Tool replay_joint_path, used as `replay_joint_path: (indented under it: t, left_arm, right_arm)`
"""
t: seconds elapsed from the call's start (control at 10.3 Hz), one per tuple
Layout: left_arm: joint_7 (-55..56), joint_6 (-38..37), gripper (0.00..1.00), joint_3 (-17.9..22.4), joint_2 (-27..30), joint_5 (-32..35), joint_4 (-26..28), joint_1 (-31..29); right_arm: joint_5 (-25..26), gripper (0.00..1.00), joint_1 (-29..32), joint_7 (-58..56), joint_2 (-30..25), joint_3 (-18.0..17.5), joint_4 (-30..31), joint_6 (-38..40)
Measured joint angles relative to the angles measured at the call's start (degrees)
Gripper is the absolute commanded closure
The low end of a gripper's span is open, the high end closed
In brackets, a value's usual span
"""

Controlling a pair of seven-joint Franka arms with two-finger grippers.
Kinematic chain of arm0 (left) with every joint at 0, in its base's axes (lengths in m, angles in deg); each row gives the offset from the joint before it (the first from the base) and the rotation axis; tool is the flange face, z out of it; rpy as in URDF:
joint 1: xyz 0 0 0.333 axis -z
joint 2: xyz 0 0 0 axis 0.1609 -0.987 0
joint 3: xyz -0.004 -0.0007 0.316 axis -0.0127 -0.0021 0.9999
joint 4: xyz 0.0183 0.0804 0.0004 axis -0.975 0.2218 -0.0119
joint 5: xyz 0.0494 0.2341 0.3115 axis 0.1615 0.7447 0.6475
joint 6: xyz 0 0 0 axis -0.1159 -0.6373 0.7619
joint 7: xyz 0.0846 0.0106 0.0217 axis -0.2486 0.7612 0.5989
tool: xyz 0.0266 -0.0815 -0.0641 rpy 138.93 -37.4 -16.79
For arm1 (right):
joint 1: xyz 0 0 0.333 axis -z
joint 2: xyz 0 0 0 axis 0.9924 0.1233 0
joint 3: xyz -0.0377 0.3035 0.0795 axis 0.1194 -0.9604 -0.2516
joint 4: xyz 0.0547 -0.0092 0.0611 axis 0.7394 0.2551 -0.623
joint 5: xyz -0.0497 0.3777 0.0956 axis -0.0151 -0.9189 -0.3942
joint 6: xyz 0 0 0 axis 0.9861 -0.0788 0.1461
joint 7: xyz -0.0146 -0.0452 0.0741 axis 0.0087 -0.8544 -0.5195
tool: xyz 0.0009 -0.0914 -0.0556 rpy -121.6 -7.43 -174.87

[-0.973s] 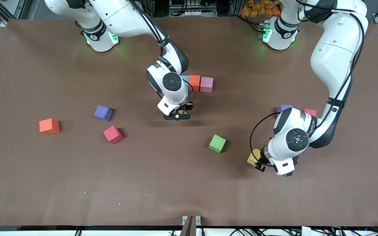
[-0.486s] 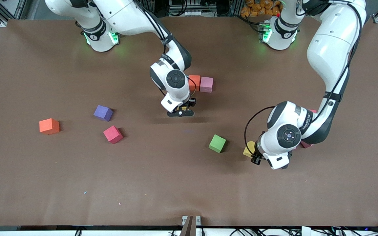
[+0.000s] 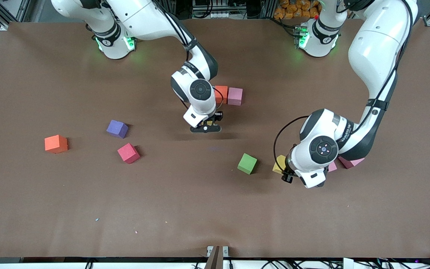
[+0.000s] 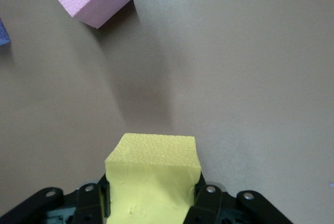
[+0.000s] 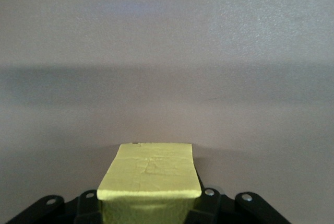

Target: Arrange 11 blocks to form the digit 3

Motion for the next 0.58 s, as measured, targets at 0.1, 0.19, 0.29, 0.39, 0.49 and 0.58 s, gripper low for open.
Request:
replay_joint_path:
  t: [0.1, 0.19, 0.29, 0.39, 0.49, 0.58]
  left_arm:
    - [0.0, -0.7, 1.0, -0.1, 1.3, -0.8, 0.0, 0.0]
    - [0.0, -1.4, 1.0, -0.1, 2.6, -1.2, 0.0, -0.1]
    - [0.0, -1.9, 1.0, -0.1, 3.7, -1.3, 0.0, -0.2]
    - [0.0, -2.1, 1.0, -0.1, 4.4, -1.3, -0.1, -0.2]
    - [0.0, -2.1, 1.0, -0.1, 5.1, -1.3, -0.1, -0.3]
    - [0.0, -2.5, 1.0, 0.0, 5.7, -1.3, -0.1, -0.8]
  right_arm:
    - [0.0, 0.92, 0.0, 0.0, 0.0, 0.0, 0.0, 0.0]
    - [0.0, 0.92, 0.0, 0.0, 0.0, 0.0, 0.0, 0.0]
    - [0.0, 0.92, 0.0, 0.0, 0.0, 0.0, 0.0, 0.0]
    - [0.0, 0.92, 0.0, 0.0, 0.0, 0.0, 0.0, 0.0]
    - [0.0, 0.92, 0.0, 0.0, 0.0, 0.1, 0.0, 0.0]
    - [0.0, 0.92, 0.0, 0.0, 0.0, 0.1, 0.0, 0.1]
